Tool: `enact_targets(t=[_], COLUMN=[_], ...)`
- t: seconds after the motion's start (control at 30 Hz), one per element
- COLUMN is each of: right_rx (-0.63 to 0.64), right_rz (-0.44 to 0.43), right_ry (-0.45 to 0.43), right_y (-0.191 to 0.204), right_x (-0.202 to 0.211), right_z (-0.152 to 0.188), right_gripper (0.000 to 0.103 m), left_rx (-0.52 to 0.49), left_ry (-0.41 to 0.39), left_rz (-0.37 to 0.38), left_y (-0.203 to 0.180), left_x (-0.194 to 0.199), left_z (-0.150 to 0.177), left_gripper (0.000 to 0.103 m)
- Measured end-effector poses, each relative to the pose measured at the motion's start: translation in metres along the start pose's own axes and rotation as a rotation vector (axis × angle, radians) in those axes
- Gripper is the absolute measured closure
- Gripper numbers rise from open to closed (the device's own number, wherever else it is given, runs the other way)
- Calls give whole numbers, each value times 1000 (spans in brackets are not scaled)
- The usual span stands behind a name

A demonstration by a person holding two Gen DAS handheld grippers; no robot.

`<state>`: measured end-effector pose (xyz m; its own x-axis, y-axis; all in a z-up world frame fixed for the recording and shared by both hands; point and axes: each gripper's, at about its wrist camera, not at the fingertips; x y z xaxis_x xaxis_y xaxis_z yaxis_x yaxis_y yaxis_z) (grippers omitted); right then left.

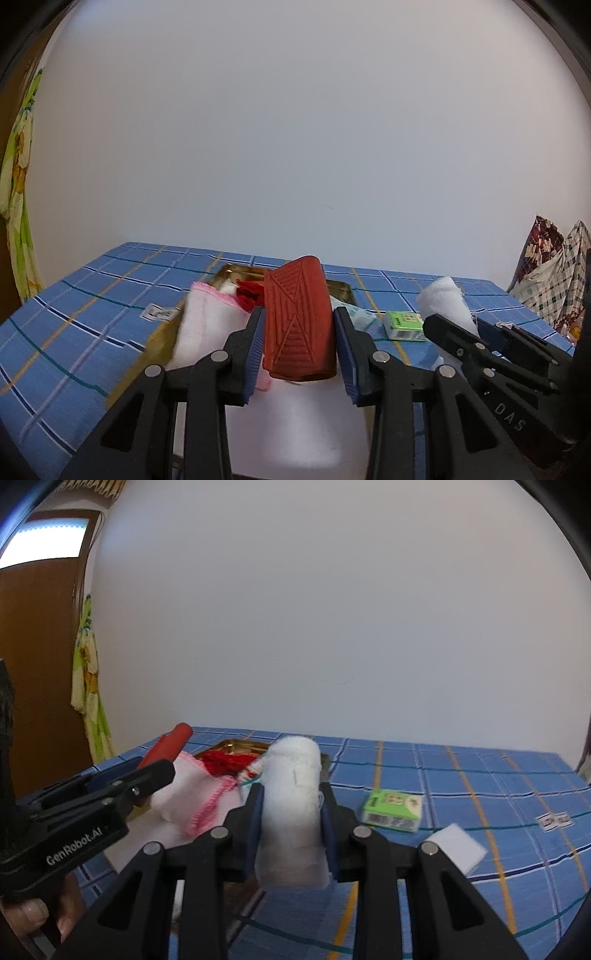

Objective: Organize soft objects
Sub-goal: 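Open both tools to drop the sponge and rolled cloth into the tray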

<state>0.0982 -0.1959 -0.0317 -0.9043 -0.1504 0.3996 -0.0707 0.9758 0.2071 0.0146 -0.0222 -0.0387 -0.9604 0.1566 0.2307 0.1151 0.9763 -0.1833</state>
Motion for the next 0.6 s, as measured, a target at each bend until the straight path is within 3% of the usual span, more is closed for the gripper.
enact_targets(t=[0.3, 0.6], right_rx=[-44, 7], right_rz=[-136, -158], right_ry=[77, 167], right_y=[33, 68], right_x=[-16, -39], right_z=[-30, -22], right_gripper=[74, 73], left_rx=[-9, 35], left_ry=[58, 183], left_rz=[-75, -107], left_y=[33, 59], left_x=[1, -13], left_z=[-20, -4], left_gripper=[64, 64])
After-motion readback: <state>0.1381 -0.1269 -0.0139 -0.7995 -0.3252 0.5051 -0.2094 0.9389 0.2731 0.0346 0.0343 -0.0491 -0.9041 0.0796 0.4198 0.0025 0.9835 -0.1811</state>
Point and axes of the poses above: each gripper's, at about its wrist camera, not at the fingertips, and x roughly against the way its jaws point, y to its left, z to its underside, and after that the axes turned 14 degrees about z, right-handed
